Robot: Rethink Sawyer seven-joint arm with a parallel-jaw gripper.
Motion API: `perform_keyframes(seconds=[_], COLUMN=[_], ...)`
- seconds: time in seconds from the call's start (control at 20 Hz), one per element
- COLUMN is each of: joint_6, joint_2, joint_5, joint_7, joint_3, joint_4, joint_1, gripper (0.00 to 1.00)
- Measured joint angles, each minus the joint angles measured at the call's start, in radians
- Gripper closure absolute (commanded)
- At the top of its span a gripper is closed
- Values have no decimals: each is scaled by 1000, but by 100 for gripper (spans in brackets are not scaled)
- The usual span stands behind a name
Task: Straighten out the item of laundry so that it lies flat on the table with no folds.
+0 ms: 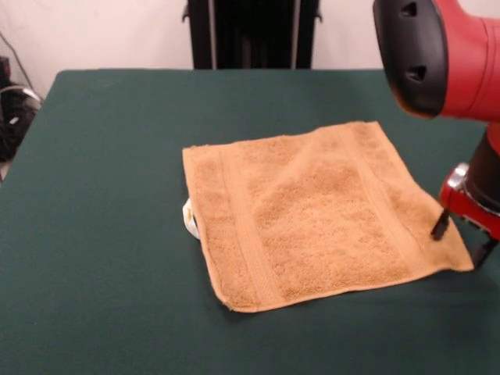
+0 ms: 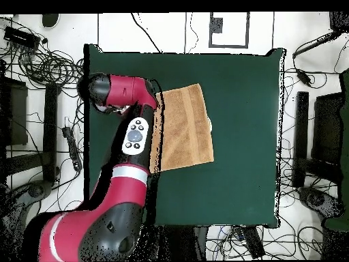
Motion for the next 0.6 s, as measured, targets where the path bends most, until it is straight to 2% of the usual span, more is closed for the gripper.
perform_keyframes(seconds=[0.2,0.4,0.6], joint_6=[-41,-3,69], joint_2=[-46,-100,-193], joint_5=[56,77,107], joint_7=[105,192,275], joint_3=[-1,-1,-1], joint_4=[44,60,98], joint_1=[53,99,142], gripper=[0,0,0])
